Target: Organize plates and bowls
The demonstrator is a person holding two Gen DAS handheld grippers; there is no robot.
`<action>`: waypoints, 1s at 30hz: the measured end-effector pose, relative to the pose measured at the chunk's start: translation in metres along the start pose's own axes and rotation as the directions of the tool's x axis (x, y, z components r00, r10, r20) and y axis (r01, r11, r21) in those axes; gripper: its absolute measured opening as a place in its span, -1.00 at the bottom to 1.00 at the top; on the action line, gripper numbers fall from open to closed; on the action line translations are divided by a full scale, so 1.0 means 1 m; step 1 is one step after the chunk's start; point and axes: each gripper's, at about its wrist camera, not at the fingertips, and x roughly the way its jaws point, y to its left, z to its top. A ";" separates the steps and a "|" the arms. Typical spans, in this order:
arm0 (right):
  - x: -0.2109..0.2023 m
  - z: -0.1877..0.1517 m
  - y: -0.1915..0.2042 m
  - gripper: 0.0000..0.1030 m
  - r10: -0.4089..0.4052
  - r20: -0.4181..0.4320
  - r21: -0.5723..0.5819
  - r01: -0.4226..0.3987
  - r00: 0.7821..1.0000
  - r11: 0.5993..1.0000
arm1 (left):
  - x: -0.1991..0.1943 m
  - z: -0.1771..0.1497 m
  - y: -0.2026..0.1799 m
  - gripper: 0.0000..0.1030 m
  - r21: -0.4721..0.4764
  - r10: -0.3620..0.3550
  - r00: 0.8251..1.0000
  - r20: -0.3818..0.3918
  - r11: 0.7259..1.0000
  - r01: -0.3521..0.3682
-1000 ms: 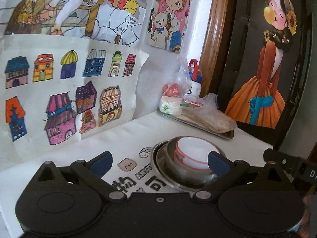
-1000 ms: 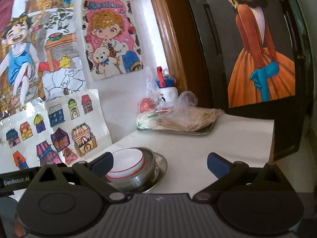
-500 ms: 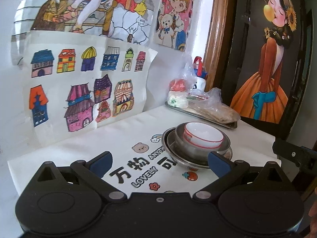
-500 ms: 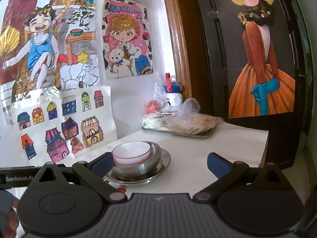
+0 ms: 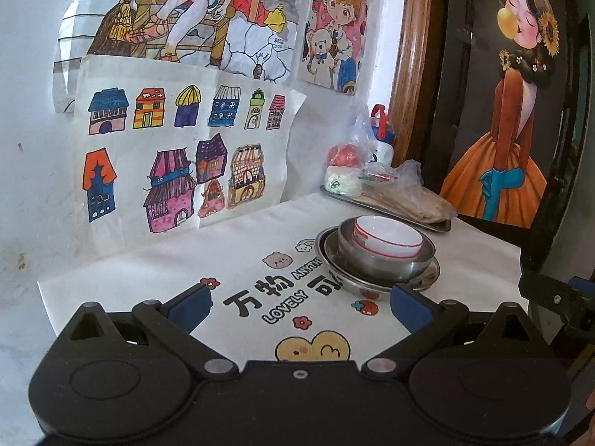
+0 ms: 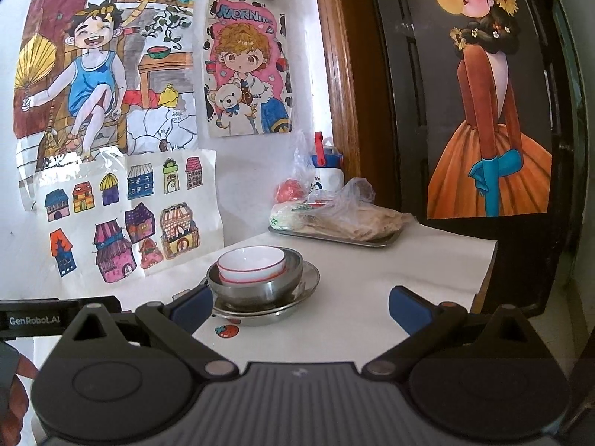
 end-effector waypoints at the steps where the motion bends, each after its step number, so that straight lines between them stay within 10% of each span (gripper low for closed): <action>1: -0.001 -0.001 0.000 1.00 0.000 -0.001 0.000 0.000 1.000 1.000 | -0.001 -0.001 0.000 0.98 0.002 -0.001 1.000 -0.001 1.000 0.001; 30: -0.008 -0.024 0.004 1.00 -0.009 -0.042 0.016 0.009 0.999 1.000 | -0.014 -0.027 -0.001 0.98 0.023 0.013 1.000 -0.022 1.000 -0.013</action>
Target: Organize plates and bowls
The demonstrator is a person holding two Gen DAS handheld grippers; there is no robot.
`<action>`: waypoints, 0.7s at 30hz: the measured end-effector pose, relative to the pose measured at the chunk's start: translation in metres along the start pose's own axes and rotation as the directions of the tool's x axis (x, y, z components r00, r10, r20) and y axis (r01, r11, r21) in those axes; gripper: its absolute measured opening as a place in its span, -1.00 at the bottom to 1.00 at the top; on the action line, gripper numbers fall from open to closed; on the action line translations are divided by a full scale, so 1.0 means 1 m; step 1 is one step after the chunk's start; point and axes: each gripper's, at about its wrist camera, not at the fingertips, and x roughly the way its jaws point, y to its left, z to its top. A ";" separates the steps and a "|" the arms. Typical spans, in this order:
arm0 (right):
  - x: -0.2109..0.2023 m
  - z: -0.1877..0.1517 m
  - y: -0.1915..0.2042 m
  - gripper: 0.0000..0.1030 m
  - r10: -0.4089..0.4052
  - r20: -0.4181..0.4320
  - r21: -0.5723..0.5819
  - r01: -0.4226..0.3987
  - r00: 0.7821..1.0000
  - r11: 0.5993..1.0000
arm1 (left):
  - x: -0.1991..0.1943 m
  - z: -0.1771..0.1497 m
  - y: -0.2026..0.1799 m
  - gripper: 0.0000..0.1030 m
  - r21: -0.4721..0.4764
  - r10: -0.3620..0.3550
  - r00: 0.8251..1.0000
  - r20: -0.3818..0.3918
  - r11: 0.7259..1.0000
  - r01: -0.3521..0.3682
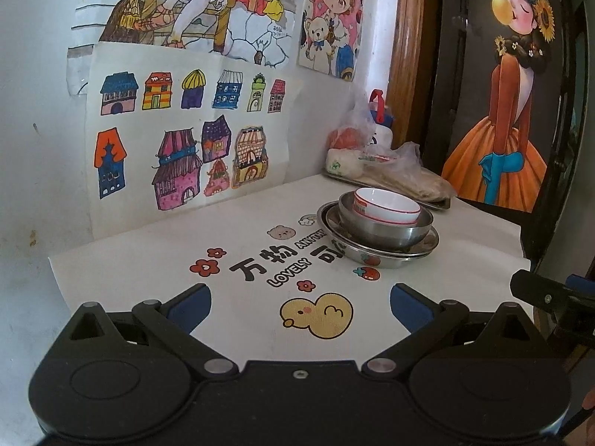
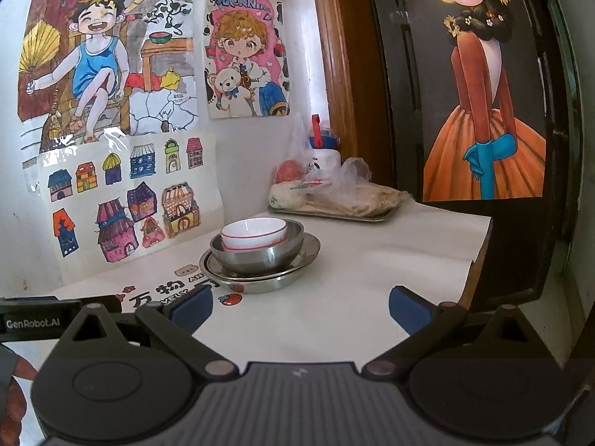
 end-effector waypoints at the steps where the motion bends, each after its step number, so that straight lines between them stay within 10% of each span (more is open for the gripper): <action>1: 0.001 0.000 0.000 1.00 0.000 -0.002 0.002 0.000 1.000 1.000 | 0.000 0.000 0.000 0.98 0.000 0.000 1.000 -0.001 1.000 0.000; 21: 0.008 -0.002 0.003 1.00 0.003 -0.025 -0.003 -0.003 1.000 1.000 | 0.006 -0.002 0.003 0.98 -0.005 0.008 1.000 -0.014 1.000 -0.008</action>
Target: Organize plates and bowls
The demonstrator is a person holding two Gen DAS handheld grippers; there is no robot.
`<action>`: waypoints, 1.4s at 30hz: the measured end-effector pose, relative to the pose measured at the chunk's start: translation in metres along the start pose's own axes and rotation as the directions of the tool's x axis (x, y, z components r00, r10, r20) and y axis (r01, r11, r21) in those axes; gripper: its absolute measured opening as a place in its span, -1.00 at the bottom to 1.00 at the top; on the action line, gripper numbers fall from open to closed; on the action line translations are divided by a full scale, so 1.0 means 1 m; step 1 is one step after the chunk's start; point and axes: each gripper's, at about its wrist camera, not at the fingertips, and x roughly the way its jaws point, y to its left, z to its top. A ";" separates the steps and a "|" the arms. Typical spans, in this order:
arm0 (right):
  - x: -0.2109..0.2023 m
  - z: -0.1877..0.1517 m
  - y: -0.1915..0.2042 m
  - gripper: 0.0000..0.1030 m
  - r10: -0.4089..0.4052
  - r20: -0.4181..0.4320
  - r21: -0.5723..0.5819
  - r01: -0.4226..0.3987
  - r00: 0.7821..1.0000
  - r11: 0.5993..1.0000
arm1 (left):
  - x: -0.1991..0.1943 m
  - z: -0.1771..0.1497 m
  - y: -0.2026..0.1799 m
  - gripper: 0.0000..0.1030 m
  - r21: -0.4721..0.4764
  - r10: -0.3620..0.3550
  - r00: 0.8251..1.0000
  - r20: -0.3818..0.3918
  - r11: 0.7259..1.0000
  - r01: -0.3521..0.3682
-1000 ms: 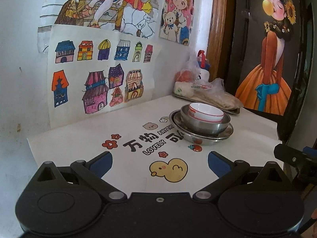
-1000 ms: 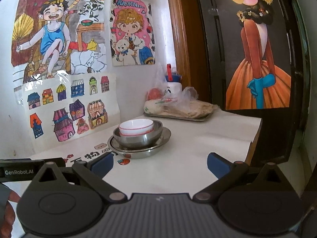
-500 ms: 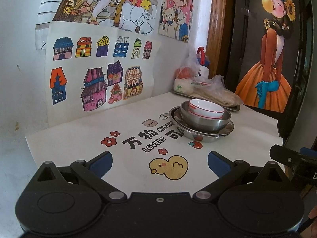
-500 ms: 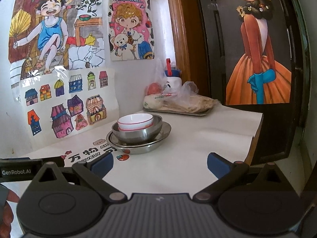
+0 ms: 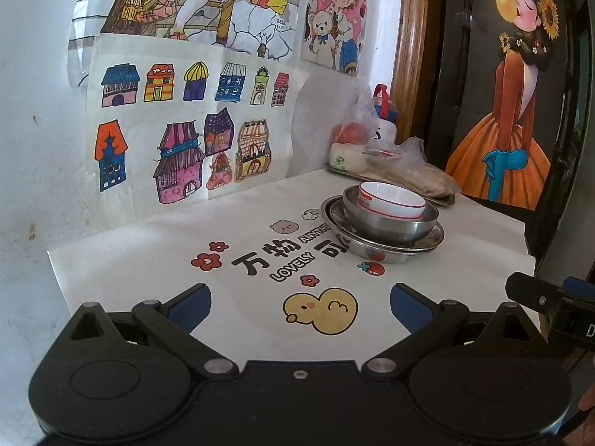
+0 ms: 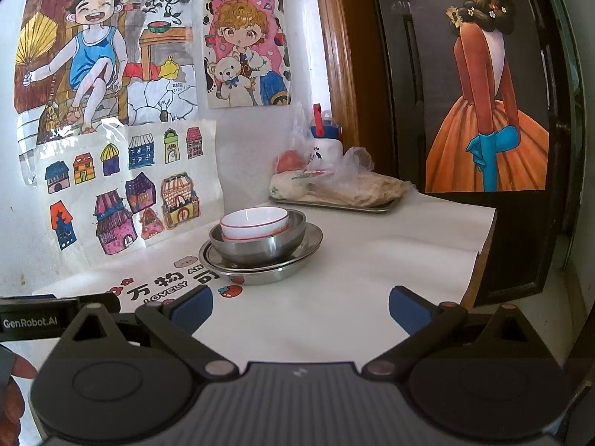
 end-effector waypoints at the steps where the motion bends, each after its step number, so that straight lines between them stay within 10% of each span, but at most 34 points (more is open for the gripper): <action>1: 0.000 0.000 0.000 1.00 0.000 0.000 0.000 0.000 1.000 1.000 | 0.000 0.000 0.000 0.98 -0.001 0.000 1.000 -0.001 1.000 0.000; 42: 0.006 -0.003 -0.003 1.00 -0.005 -0.014 0.006 0.005 1.000 1.000 | 0.001 -0.003 0.001 0.98 0.007 0.033 0.999 -0.022 0.999 -0.033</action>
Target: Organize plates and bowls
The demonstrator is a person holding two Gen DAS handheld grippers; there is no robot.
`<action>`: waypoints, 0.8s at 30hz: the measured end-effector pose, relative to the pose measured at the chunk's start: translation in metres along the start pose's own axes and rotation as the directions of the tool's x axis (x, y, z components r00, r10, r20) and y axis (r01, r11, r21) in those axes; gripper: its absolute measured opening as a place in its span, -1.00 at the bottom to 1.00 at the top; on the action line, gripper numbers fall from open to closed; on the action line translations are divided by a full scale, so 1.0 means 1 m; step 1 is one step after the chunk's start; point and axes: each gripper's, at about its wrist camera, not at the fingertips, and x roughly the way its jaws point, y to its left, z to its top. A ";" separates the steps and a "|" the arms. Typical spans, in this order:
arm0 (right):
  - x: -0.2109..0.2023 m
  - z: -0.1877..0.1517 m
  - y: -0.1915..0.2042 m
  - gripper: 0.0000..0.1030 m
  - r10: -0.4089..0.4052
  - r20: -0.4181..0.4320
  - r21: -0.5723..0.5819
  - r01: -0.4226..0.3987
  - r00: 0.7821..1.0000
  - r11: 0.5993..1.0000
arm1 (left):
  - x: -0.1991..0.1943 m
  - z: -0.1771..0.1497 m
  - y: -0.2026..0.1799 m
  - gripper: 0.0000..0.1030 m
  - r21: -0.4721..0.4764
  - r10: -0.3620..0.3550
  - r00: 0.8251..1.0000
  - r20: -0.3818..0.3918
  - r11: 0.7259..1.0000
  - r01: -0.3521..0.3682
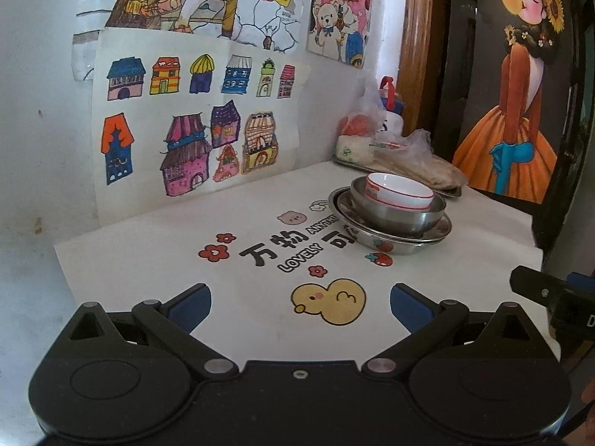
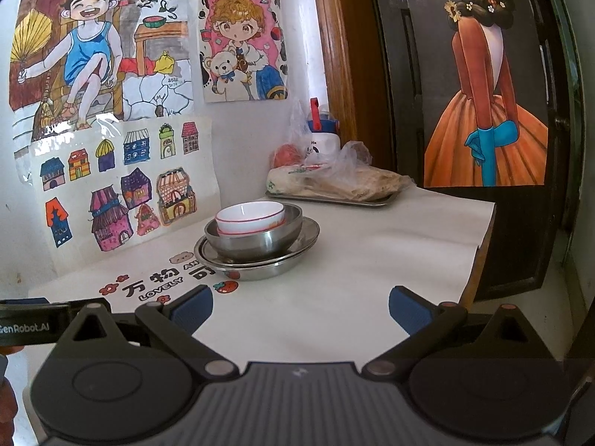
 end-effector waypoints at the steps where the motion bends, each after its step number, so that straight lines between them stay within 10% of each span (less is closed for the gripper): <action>1: 0.000 0.000 0.000 1.00 0.000 0.000 0.001 0.000 1.000 1.000 | 0.001 0.000 0.001 0.98 -0.001 0.004 1.000 -0.001 1.000 -0.004; 24: 0.003 -0.002 0.001 1.00 0.005 -0.012 -0.005 -0.005 1.000 1.000 | 0.003 0.000 0.004 0.98 -0.028 -0.010 1.000 -0.015 1.000 0.009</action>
